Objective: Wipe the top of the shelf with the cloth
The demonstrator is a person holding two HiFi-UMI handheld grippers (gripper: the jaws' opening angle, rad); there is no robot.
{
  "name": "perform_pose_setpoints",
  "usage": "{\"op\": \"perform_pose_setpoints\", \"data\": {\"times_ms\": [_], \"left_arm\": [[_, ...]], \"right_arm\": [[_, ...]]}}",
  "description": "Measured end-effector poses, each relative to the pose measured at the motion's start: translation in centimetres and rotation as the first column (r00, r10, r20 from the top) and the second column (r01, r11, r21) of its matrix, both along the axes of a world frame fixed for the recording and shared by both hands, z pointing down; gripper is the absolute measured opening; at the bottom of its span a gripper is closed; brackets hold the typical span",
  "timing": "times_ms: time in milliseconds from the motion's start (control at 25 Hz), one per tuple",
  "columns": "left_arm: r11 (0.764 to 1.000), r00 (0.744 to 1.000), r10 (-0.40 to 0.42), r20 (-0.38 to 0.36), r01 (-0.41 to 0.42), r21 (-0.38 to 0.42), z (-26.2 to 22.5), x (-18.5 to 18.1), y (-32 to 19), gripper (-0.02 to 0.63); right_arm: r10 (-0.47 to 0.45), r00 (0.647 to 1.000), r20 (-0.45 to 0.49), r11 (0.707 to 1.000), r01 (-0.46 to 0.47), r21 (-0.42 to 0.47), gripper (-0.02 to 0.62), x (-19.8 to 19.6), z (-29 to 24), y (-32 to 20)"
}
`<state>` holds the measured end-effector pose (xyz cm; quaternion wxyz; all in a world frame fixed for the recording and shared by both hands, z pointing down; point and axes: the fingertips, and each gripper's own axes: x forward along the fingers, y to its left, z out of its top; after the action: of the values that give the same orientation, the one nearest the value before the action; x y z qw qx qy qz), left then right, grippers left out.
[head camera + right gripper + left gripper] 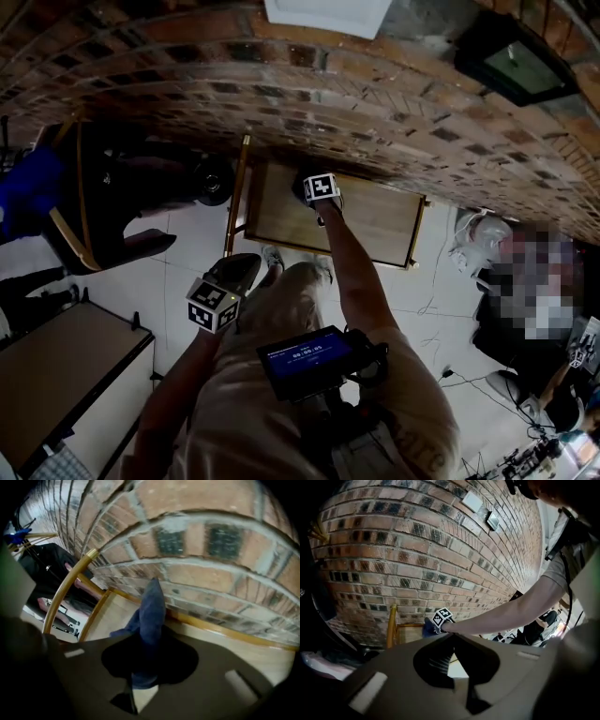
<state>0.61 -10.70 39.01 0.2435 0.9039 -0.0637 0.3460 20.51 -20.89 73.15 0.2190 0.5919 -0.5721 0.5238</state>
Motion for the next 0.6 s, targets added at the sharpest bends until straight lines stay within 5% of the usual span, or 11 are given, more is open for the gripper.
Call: {"op": "perform_pose_setpoints", "data": {"times_ms": [160, 600], "left_arm": [[1.000, 1.000, -0.003, 0.000, 0.003, -0.003, -0.5, 2.2, 1.3, 0.003], [0.998, 0.998, 0.059, 0.017, -0.060, 0.027, -1.4, 8.5, 4.5, 0.003]], "right_arm": [[0.020, 1.000, -0.022, 0.996, -0.022, -0.083, 0.084, 3.4, 0.7, 4.9], [0.022, 0.999, -0.040, 0.989, -0.027, -0.142, 0.084, 10.1, 2.0, 11.9]]}}
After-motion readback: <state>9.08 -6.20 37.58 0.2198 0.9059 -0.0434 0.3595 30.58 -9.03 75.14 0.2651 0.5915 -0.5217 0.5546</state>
